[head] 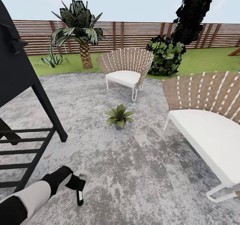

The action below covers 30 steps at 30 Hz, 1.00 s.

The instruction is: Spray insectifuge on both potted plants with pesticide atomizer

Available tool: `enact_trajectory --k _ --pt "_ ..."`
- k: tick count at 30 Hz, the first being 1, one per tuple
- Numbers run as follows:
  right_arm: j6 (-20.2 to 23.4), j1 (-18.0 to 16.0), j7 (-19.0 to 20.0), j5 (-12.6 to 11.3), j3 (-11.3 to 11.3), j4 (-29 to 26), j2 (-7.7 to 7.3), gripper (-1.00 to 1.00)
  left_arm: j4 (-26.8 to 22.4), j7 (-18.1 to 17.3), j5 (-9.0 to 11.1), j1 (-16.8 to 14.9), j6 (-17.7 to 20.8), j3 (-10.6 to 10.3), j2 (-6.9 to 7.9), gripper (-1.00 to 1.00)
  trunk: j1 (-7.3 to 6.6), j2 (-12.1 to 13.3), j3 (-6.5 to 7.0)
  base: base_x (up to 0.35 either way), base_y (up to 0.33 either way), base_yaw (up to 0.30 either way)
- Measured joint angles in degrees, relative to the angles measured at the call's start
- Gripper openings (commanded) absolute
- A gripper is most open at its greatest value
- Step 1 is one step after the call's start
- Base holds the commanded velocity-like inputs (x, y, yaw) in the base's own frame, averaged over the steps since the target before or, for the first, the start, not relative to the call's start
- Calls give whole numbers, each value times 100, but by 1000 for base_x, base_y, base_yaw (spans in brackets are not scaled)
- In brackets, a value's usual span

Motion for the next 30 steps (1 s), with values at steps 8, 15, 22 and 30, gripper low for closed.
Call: enact_trajectory --k 8,15,22,30 --pt "0 0 0 2 -1 0 8 100 -5 0 12 1 4 -10 23 -100 0 0 0 334 -79 0" --pt "5 0 25 33 -1 0 -16 100 -5 0 16 0 6 -7 36 -100 0 0 0 335 -69 0" --pt "4 0 20 30 8 4 10 100 -1 -5 21 7 3 -9 30 -100 0 0 0 339 -1 0" --pt "1 0 16 20 8 1 18 100 -4 -17 26 22 3 -1 40 -100 0 0 0 333 -86 0"
